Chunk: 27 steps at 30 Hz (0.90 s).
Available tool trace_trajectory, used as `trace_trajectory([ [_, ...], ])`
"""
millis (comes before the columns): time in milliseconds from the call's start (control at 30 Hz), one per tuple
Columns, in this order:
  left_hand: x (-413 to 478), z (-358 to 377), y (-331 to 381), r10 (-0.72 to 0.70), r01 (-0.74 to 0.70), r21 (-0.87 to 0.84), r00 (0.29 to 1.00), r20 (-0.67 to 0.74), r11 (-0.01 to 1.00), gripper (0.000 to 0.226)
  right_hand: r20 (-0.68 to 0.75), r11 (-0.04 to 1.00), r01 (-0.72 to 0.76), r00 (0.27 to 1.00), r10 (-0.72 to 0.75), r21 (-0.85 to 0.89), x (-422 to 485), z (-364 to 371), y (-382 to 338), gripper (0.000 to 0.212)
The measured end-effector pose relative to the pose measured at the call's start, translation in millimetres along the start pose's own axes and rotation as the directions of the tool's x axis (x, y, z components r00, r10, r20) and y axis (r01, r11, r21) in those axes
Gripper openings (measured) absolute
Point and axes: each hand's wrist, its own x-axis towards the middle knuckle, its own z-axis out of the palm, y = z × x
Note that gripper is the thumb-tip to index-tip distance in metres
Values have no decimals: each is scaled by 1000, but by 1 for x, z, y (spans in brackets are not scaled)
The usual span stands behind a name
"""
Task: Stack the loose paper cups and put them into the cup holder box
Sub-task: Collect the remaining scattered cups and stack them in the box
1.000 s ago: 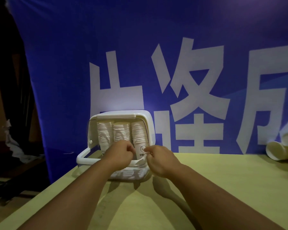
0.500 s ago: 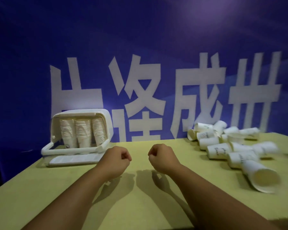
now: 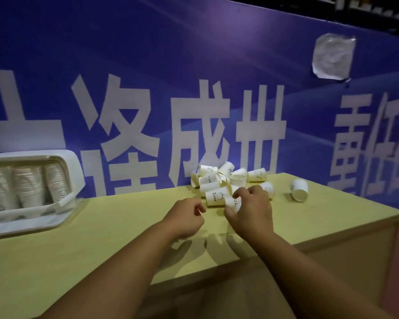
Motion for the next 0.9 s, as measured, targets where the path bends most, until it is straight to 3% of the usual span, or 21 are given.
trace_trajectory([
  [67, 9, 16, 12, 16, -16, -4, 1000, 18, 1000, 41, 20, 994, -62, 998, 64, -88, 1, 0, 19, 68],
  [167, 27, 37, 24, 70, -71, 46, 997, 31, 996, 63, 143, 985, -168, 975, 170, -21, 1, 10, 44, 88],
  [300, 58, 58, 32, 129, -133, 177, 991, 32, 975, 75, 167, 955, -234, 964, 205, 179, -3, 27, 62, 77],
  [500, 100, 83, 37, 147, -154, 247, 988, 49, 957, 76, 33, 934, -272, 962, 271, 233, 3, 38, 68, 68],
  [600, 106, 96, 43, 147, -142, 266, 989, 2, 953, 65, -45, 929, -279, 953, 299, 244, 3, 42, 72, 70],
  [700, 104, 106, 42, 131, -114, 215, 989, -66, 970, 58, -44, 914, -299, 945, 323, 275, 4, 42, 74, 68],
  [900, 76, 80, 17, 54, -49, 69, 996, -66, 996, 71, 58, 891, -317, 947, 316, 325, 5, 37, 67, 64],
])
